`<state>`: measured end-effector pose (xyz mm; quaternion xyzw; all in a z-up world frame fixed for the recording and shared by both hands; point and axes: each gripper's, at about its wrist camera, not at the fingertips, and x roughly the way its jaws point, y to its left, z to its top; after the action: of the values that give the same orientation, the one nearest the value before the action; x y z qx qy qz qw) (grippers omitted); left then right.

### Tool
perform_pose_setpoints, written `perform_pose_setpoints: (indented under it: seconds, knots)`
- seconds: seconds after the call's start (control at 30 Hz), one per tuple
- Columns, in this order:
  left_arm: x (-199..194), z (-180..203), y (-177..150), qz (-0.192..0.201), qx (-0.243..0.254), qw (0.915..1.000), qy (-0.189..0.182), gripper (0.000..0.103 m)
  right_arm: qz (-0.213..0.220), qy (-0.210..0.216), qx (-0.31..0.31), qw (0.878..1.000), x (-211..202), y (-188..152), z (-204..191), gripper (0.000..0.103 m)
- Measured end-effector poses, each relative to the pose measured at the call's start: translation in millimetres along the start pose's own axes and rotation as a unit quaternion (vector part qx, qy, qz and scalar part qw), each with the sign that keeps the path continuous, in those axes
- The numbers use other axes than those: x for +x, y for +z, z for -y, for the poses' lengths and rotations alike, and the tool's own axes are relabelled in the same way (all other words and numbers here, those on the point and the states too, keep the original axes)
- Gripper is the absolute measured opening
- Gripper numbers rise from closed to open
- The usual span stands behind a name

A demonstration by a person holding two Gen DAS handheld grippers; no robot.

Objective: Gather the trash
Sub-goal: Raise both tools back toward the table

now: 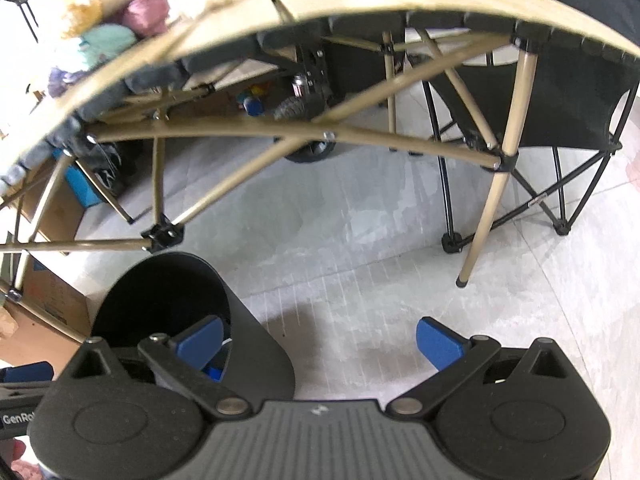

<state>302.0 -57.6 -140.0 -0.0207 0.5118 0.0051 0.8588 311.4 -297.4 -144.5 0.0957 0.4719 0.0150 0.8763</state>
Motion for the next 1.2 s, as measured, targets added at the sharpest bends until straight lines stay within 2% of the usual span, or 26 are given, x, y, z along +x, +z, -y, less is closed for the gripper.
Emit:
perform_pose_setpoints:
  seconds: [0.23,0.53,0.93,1.2]
  knots:
    - [-35.5,-7.6,-0.5,0.048,-0.009,0.9988,0.0,0.101,0.04,0.008,-0.006,0.999,-35.6,3.7,-6.6,0.103]
    - [-79.1,-18.0,9.8,0.118,-0.021,0.9928,0.003,0.101,0.1,0.024,-0.002,0.995,-83.8,20.2,-14.3,0.103]
    - [-120.6,-31.4,43.5,0.227,-0.031,0.9732,0.019,0.101,0.165,0.043,-0.007,0.985,-108.8,58.4,-30.3,0.103]
    - [-127.5,-43.1,74.7,0.265,-0.049,0.9626,0.026,0.101,0.2,0.057,-0.019,0.978,-105.6,88.7,-49.3,0.103]
